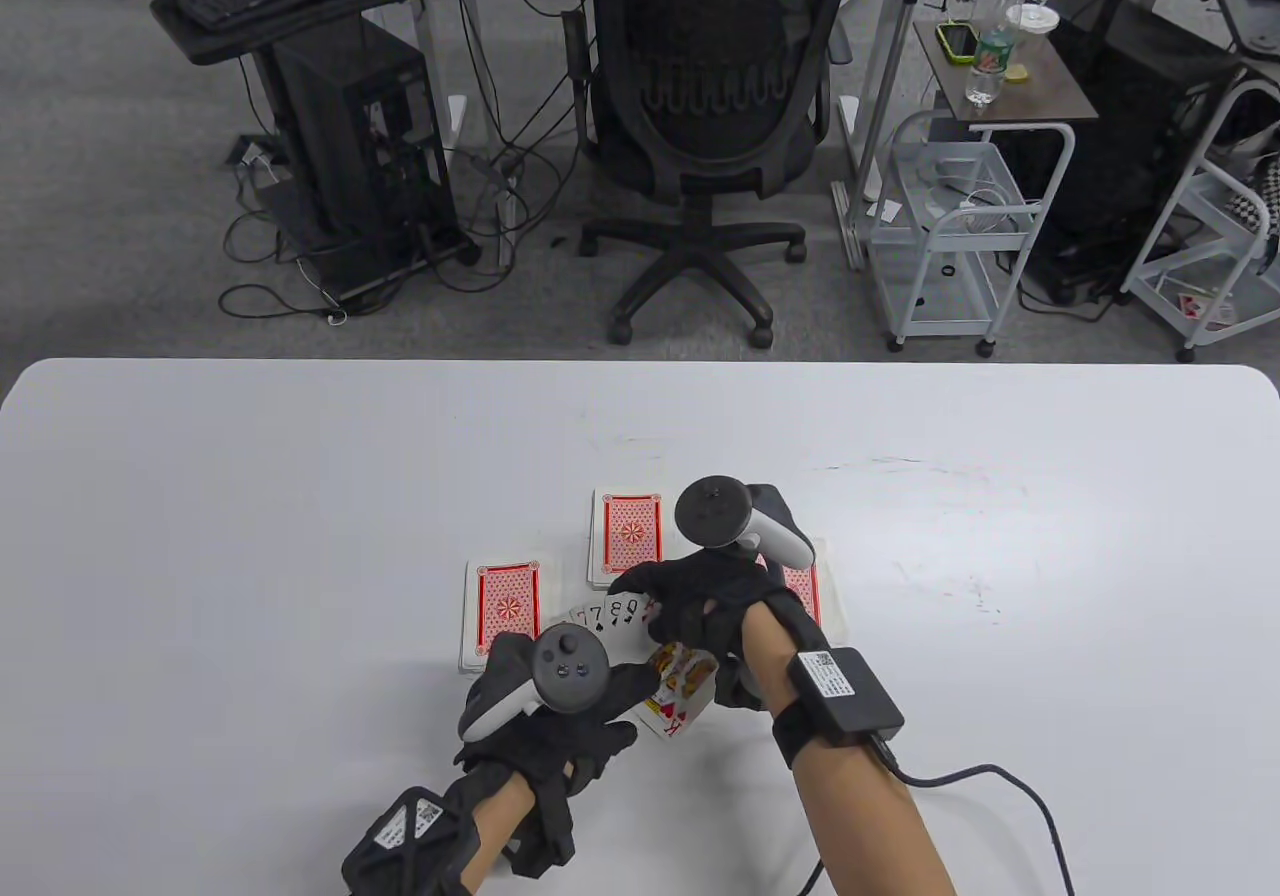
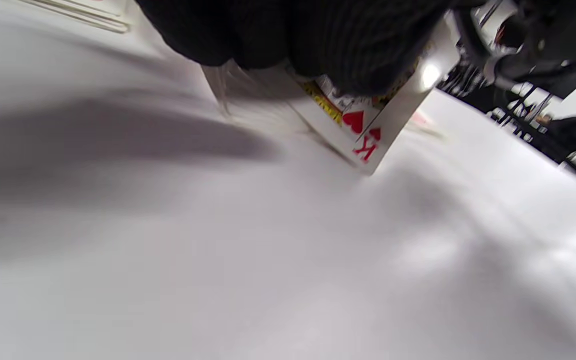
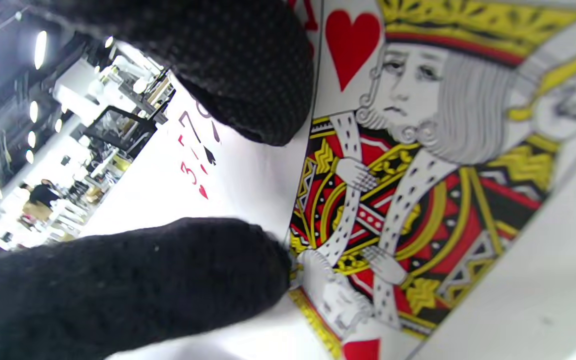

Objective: Four-player card dealing with fan arrangement

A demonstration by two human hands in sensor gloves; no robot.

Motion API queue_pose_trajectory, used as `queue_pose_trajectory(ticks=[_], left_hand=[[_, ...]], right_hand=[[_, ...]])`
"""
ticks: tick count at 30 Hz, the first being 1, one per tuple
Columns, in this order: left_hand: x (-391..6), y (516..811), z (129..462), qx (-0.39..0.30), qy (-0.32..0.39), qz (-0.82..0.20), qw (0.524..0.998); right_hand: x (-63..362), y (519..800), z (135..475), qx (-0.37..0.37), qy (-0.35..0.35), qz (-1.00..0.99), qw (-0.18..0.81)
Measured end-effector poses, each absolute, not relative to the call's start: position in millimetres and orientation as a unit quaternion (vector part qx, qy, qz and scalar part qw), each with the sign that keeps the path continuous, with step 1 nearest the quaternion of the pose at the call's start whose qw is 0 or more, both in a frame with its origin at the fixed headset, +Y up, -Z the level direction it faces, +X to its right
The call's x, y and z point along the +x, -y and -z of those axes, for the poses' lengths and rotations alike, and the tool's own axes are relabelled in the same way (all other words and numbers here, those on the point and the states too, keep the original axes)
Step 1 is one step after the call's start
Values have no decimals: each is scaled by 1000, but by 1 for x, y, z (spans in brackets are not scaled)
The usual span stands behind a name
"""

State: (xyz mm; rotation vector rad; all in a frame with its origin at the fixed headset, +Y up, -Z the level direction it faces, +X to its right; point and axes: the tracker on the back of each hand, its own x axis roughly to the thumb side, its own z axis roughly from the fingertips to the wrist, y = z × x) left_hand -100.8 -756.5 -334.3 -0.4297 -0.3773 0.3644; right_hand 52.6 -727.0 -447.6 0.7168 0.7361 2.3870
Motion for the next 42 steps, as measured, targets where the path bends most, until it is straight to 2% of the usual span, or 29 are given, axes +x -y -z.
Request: queue_pose_trajectory(ticks=[4, 10, 25, 31, 35, 39, 42], left_hand=[[-94, 768, 340, -236, 169, -145, 946], [-90, 767, 346, -242, 152, -124, 950], [-93, 767, 350, -254, 142, -148, 945], [-92, 767, 351, -258, 142, -152, 944], [-93, 757, 351, -262, 150, -163, 939], [-99, 732, 349, -240, 155, -187, 940], [-112, 710, 346, -191, 141, -186, 954]], right_hand=[[43, 730, 438, 278, -202, -920, 187], [38, 739, 427, 258, -95, -957, 95], [32, 755, 431, 204, -58, -976, -45], [29, 755, 425, 194, -14, -977, -93], [33, 744, 423, 180, 1, -979, -93], [48, 711, 411, 164, 17, -986, -32], [70, 681, 394, 147, 36, -988, 42]])
